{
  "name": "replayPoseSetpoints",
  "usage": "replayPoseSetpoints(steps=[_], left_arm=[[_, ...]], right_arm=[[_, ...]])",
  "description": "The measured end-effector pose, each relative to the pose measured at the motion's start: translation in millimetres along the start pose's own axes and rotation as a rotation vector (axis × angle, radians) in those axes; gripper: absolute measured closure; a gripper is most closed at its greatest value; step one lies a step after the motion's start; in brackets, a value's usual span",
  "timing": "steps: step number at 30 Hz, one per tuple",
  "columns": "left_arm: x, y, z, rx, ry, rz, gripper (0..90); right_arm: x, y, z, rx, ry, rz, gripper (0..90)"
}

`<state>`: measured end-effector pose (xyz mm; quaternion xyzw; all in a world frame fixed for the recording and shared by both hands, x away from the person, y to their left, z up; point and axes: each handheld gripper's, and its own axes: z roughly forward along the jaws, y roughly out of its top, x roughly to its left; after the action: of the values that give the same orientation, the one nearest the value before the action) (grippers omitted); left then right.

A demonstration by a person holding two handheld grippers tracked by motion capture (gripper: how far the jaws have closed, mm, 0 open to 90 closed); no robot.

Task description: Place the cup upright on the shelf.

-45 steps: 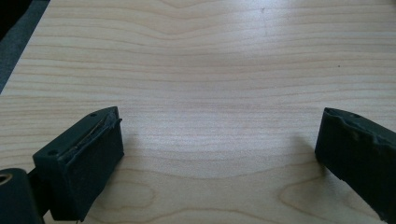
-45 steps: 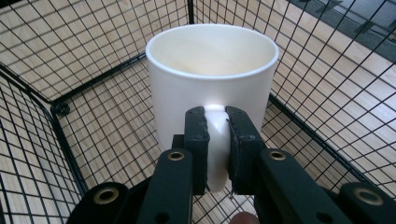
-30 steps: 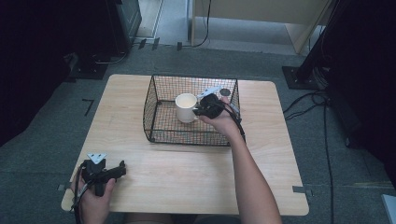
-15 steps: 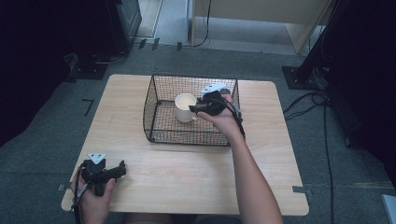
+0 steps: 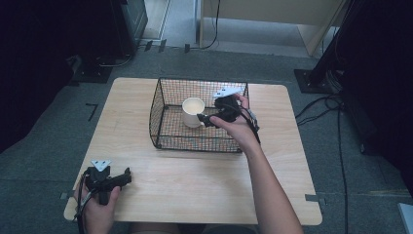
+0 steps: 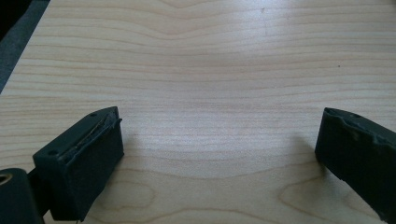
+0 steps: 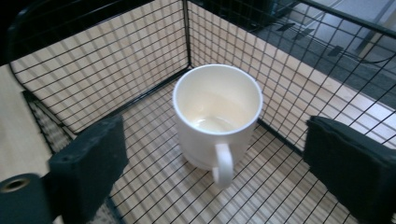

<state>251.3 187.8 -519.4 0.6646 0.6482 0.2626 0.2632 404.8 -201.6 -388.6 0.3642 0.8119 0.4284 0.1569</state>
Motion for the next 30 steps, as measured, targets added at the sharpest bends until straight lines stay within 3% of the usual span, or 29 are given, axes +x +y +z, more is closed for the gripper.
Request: replayPoseSetpoints(steps=[8, 15, 30], left_arm=[[0.0, 0.0, 0.0, 0.000, 0.000, 0.000, 1.1], [0.0, 0.0, 0.1, -0.001, 0.000, -0.001, 1.1], [-0.2, -0.1, 0.2, -0.002, 0.000, -0.003, 1.1]], right_arm=[[14.5, -12.0, -21.6, 0.007, -0.025, -0.011, 0.3], [24.1, -29.9, -40.7, 0.025, -0.012, -0.023, 0.0], [35.0, -82.0, -88.3, -0.015, -0.053, 0.016, 0.0]])
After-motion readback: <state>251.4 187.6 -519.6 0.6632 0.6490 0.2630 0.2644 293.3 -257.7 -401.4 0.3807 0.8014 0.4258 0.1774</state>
